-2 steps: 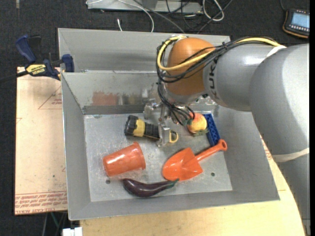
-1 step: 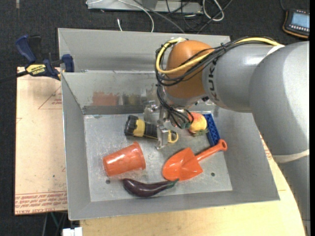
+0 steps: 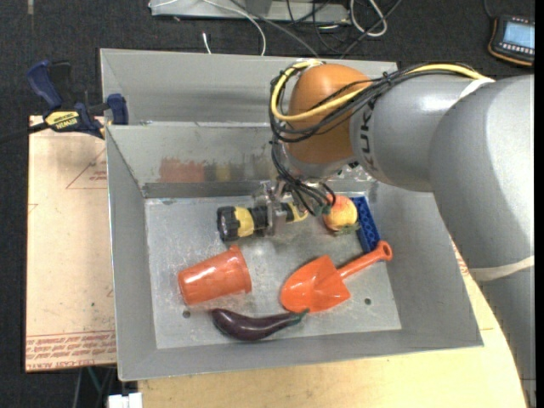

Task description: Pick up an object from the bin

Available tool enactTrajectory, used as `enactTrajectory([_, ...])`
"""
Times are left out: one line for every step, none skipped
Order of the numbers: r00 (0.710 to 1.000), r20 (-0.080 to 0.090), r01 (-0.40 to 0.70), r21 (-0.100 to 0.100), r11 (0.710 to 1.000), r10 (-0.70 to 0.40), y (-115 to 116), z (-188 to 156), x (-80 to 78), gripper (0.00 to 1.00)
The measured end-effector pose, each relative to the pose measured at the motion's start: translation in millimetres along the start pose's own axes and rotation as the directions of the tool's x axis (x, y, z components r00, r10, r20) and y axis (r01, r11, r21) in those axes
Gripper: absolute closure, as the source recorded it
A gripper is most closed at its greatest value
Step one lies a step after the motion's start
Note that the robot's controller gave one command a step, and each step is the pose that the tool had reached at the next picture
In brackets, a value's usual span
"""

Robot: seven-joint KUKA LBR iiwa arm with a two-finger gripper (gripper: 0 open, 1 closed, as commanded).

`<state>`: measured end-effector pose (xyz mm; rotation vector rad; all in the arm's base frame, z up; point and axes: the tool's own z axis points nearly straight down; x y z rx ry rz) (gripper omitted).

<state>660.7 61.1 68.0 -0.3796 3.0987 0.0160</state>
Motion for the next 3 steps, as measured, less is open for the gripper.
enactTrajectory([1.0, 0.0, -0.001, -0.001, 1.0, 0.001, -0.1, 0.0, 0.0, 1.0])
enactTrajectory([1.0, 0.003, -0.002, -0.001, 1.0, 0.002, 0.4, -32.6, -1.3, 1.0])
enactTrajectory([1.0, 0.0, -0.004, -0.002, 1.0, 0.004, 0.4, -22.5, 0.2, 1.0])
